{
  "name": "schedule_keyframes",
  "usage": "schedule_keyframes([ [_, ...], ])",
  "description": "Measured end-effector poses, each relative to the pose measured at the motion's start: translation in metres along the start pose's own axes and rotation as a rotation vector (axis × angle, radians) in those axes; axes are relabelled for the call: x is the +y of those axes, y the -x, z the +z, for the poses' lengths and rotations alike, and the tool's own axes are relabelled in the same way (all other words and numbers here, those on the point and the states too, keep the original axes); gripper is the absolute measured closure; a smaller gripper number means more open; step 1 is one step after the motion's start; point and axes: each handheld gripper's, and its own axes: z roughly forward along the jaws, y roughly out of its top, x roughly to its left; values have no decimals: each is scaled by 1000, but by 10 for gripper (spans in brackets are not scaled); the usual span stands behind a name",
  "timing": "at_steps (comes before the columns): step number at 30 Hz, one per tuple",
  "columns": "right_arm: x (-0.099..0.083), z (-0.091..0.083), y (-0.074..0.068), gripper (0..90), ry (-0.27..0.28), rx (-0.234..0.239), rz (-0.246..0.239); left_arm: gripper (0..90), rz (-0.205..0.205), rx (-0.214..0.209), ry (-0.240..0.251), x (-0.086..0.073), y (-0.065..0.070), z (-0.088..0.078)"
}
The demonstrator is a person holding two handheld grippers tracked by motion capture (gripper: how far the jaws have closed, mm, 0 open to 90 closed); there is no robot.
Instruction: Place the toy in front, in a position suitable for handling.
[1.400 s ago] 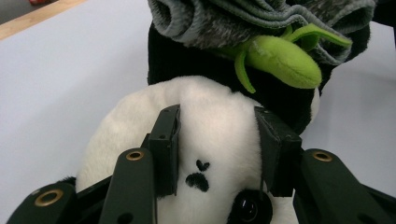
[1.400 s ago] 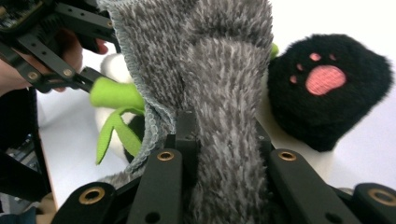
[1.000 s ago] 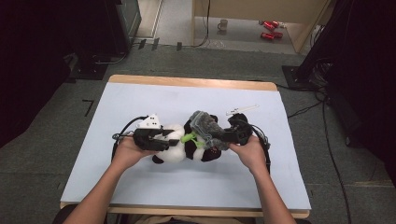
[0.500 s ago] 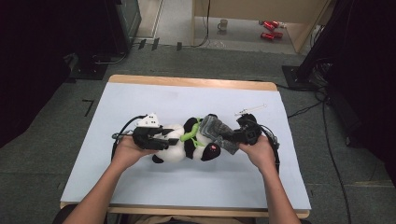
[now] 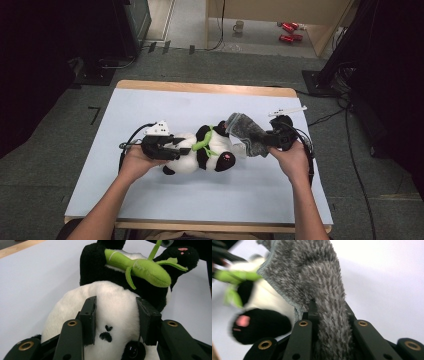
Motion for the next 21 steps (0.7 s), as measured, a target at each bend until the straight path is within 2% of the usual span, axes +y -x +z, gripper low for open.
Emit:
schedule_keyframes([
  [5, 12, -6, -19, 777, 76, 64, -38, 560, 11, 9, -6, 1, 4, 0],
  [11, 21, 12, -33, 777, 92, 94, -60, 565, 22, 15, -11, 2, 6, 0],
  [16, 24, 34, -34, 776, 96, 119, -25, 565, 23, 17, -15, 2, 6, 0],
  [21, 22, 51, -28, 774, 81, 108, 29, 564, 19, 18, -13, 2, 6, 0],
])
